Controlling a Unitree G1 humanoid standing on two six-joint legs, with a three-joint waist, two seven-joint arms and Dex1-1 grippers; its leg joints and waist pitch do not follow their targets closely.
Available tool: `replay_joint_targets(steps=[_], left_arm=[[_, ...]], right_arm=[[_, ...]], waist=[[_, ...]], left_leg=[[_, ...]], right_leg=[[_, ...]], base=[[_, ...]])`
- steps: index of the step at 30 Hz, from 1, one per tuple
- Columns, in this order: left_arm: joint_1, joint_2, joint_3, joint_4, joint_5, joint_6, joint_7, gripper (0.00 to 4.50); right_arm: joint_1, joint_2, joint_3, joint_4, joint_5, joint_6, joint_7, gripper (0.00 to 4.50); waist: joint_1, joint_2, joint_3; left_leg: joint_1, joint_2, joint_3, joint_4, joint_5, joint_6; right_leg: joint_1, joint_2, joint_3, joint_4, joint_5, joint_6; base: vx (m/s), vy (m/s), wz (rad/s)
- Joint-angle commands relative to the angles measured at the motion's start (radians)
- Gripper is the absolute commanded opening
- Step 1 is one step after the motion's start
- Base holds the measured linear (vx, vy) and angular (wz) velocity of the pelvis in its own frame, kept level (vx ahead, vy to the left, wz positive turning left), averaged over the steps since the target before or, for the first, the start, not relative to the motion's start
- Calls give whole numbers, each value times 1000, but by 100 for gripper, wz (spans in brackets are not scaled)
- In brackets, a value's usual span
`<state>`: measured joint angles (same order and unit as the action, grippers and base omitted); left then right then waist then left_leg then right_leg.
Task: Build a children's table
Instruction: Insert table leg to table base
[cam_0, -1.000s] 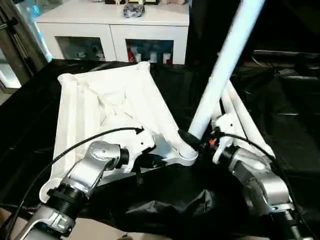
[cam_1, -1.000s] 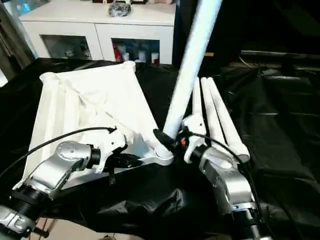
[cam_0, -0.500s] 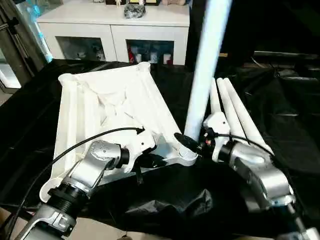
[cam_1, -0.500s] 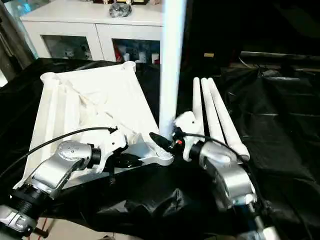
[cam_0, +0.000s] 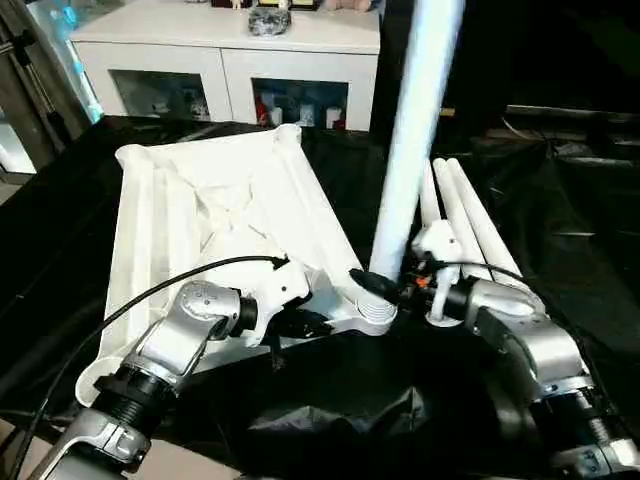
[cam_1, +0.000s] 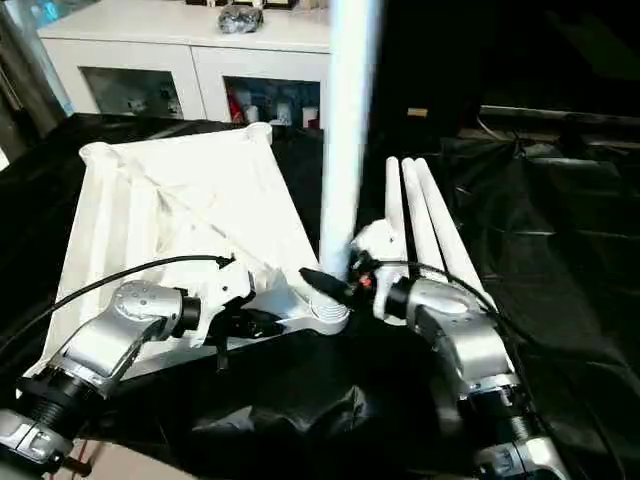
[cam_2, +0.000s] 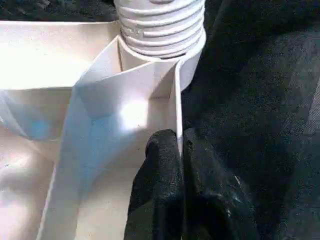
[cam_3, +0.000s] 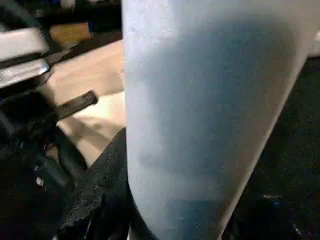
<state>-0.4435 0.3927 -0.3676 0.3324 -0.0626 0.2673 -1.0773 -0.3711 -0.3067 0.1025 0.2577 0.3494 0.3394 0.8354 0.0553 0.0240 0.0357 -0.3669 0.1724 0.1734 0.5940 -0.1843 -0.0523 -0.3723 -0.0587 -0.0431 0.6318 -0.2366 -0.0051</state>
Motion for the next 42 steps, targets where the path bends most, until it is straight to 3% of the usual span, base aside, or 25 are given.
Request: replay_joint_targets(steps=[1, 7, 10, 14, 20, 28, 36, 41, 42], left_arm=[[-6, 0, 6, -8, -21, -3, -23, 0], [-5, 3, 8, -7, -21, 0, -34, 0], [-5, 5, 7, -9, -21, 3, -39, 0], [-4, 5, 9, -11, -20, 7, -42, 0], [-4, 4, 12, -13, -18, 12, -46, 0], [-7, 5, 12, -11, -19, 16, -53, 0], [-10, 5, 14, -8, -17, 14, -58, 0], [-11, 5, 15, -8, -17, 13, -57, 0], [-11, 5, 16, -8, -17, 13, -56, 0]], right_arm=[[-9, -1, -45, 40, 27, 68, -29, 189], [-78, -7, -161, 30, 157, 141, -27, 189], [-101, -5, -219, 7, 232, 219, -33, 189], [-102, -2, -247, -13, 295, 304, -38, 189], [-95, 6, -272, -25, 340, 379, -47, 189], [-93, -1, -263, -47, 340, 406, -57, 189], [-106, -6, -177, -73, 245, 385, -86, 189], [-123, -1, -177, -58, 236, 418, -132, 189], [-135, 11, -200, -49, 254, 445, -156, 189]], waist=[[-8, -11, -35], [-2, -8, -43], [1, -7, -48], [3, -7, -47], [3, -7, -45], [4, -7, -46], [4, -6, -47], [4, -6, -47], [3, -6, -47]], left_leg=[[9, 58, -25, -85, -297, 11], [4, 57, -19, -79, -201, 29], [2, 55, -15, -71, -126, 52], [2, 55, -13, -70, -118, 61], [4, 57, -13, -73, -148, 37], [3, 55, -13, -71, -125, 35], [4, 56, -13, -71, -123, 31], [5, 55, -13, -71, -120, 25], [5, 55, -13, -72, -119, 25]], right_leg=[[15, -85, 54, -111, -339, -166], [25, -84, 52, -100, -196, -193], [28, -81, 49, -87, -70, -216], [31, -81, 47, -88, -60, -226], [29, -83, 47, -93, -126, -220], [31, -83, 47, -89, -93, -221], [31, -83, 47, -88, -88, -218], [31, -82, 47, -86, -79, -221], [32, -81, 47, -85, -74, -221]], base=[[0, 0, 0], [0, 0, 0], [0, 0, 0], [0, 0, 0], [0, 0, 0], [0, 0, 0], [0, 0, 0], [0, 0, 0], [0, 0, 0]])
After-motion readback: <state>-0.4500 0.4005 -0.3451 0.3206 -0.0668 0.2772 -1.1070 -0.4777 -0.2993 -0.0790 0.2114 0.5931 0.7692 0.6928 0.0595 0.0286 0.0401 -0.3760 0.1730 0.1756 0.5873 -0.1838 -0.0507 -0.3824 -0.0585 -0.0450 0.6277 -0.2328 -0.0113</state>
